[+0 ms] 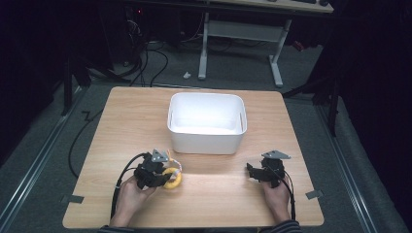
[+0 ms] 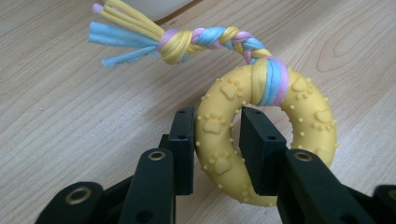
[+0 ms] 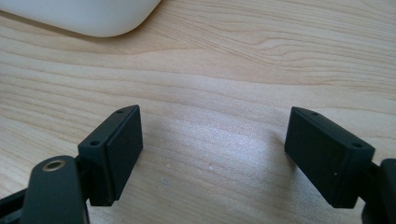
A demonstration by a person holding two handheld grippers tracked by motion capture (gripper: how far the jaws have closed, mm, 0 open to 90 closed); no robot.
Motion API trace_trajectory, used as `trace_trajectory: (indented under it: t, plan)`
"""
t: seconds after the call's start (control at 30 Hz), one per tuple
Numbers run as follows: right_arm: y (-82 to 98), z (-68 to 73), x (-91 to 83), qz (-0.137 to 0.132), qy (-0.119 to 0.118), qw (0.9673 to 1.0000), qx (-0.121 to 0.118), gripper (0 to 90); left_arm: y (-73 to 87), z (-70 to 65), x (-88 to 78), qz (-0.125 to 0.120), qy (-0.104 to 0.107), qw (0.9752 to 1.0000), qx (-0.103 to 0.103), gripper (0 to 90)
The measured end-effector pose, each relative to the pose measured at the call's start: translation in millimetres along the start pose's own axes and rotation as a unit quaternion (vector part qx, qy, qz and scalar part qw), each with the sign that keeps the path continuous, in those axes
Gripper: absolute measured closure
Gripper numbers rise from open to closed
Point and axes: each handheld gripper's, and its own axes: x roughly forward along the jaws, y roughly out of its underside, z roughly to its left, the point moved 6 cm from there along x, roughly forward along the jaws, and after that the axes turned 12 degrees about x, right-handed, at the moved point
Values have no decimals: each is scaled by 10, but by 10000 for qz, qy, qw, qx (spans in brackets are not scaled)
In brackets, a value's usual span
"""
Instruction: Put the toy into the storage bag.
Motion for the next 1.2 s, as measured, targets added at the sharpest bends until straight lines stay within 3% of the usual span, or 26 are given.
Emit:
trace_trajectory:
  t: [0.33, 0.53, 1.2]
  plan:
    - [0, 0, 0, 2, -1, 10000, -1, 195, 24, 52, -144, -117, -57, 9997, -201, 668]
    - [1, 1, 0, 2, 1, 10000, 8, 195, 44, 93, -229, -108, -186, 9995, -236, 668]
    - [0, 0, 0, 0, 1, 10000, 0, 195, -59, 179, -537, -290, -252, 9985, -392, 668]
